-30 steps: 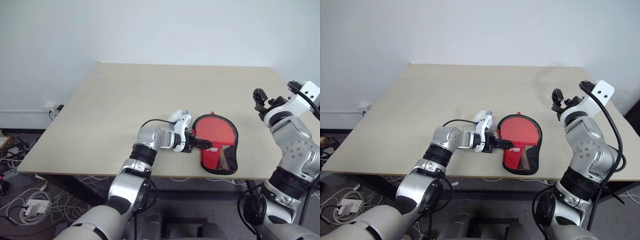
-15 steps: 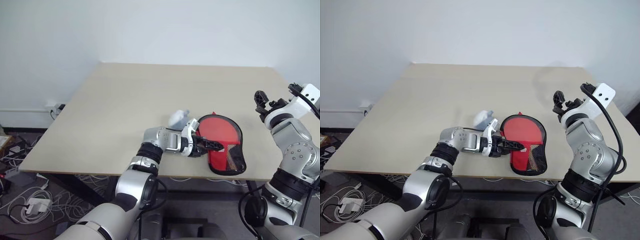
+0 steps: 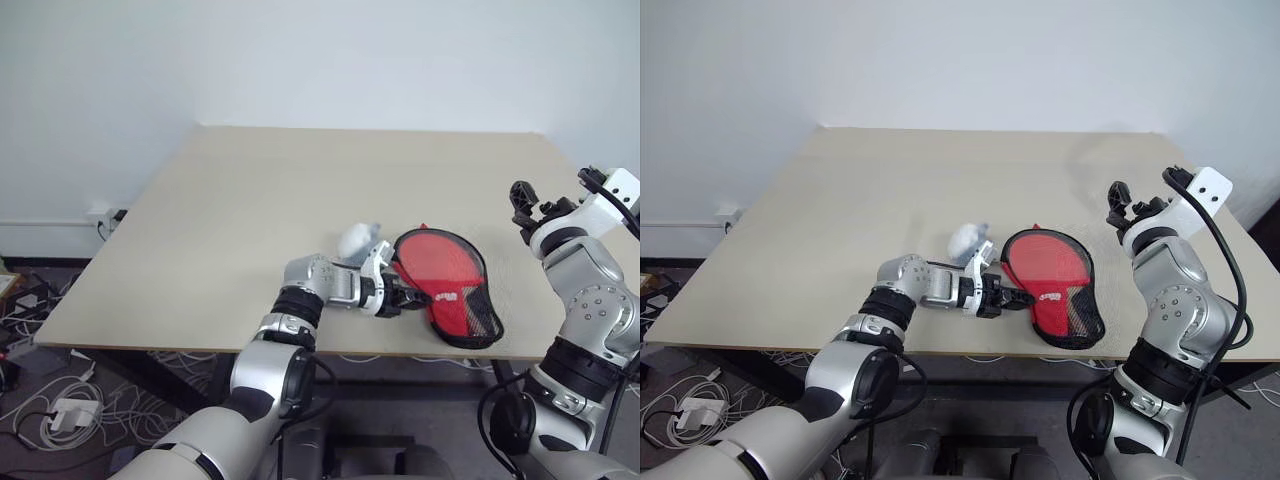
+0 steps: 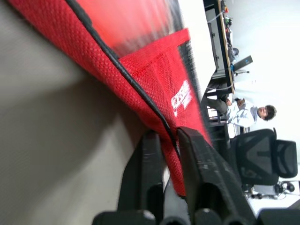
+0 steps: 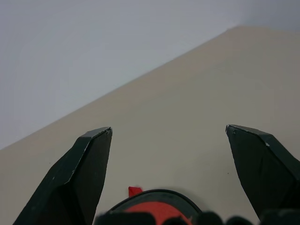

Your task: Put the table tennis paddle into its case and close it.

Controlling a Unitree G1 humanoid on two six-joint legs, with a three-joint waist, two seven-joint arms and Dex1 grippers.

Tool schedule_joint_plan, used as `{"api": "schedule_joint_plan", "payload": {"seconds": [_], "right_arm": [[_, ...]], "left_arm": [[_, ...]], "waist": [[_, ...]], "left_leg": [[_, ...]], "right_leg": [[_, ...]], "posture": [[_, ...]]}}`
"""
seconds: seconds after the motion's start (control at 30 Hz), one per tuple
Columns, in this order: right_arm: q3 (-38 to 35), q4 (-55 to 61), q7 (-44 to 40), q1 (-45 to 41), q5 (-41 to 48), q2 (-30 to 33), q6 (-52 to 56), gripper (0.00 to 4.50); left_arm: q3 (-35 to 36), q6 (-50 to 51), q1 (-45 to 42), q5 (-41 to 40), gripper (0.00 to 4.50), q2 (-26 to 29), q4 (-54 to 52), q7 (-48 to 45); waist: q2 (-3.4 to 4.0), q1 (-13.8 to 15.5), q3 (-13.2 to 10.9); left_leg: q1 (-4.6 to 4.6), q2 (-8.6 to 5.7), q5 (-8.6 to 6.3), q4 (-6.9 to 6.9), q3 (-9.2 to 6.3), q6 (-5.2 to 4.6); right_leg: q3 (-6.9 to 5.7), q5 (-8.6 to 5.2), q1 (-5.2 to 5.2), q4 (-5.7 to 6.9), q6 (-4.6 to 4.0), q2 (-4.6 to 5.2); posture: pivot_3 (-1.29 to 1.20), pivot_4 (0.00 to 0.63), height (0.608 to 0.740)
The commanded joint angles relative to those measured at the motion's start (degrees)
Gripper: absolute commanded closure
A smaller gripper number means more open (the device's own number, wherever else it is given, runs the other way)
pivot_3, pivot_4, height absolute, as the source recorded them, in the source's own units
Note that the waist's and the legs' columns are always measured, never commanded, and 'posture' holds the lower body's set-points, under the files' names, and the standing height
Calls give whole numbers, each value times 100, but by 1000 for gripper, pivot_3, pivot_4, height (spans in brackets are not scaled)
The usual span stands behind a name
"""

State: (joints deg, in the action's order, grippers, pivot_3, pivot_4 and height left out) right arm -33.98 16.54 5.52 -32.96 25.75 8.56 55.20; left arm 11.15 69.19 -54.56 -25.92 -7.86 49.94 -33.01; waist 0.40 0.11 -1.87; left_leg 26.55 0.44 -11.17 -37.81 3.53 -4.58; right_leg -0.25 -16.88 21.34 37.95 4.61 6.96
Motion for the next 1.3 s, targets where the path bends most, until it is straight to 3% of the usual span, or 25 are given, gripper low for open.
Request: {"api": "schedule_joint_plan", "payload": {"seconds": [0.03,0.5,0.63,0.93,1.13,1.3], "right_arm": [[64,75,36,-28,88,112,-133,284],[116,79,85,-2,133,106,-123,284],[123,41,76,-2,139,103,-145,284],[149,-35,67,-18,146,100,-221,284],[157,-15,67,7,186,97,-235,284],[176,70,116,32,266,71,-213,284]], "left_arm": [[301,92,-195,-298,3789,-119,48,69],[714,430,-199,-568,3789,-164,164,496],[662,426,-173,-600,4472,-171,38,537],[770,462,-221,-761,4472,-140,28,484],[719,1003,-100,-900,4472,-21,-408,549],[138,2244,353,-870,4472,486,-1336,687]], "waist": [[0,0,0],[0,0,0],[0,0,0],[0,0,0],[0,-2,0],[3,-29,2]], "left_leg": [[0,0,0,0,0,0],[0,0,0,1,0,1],[0,0,0,1,0,2],[0,0,0,1,1,2],[0,0,0,2,2,2],[-1,2,2,6,4,6]], "right_leg": [[0,0,1,0,0,0],[0,0,2,0,0,0],[1,0,1,0,0,0],[1,0,2,0,0,0],[2,0,1,0,0,0],[7,0,2,2,0,-2]], "posture": [[0,0,715],[0,0,715],[0,0,715],[0,0,715],[0,0,715],[0,0,715]]}}
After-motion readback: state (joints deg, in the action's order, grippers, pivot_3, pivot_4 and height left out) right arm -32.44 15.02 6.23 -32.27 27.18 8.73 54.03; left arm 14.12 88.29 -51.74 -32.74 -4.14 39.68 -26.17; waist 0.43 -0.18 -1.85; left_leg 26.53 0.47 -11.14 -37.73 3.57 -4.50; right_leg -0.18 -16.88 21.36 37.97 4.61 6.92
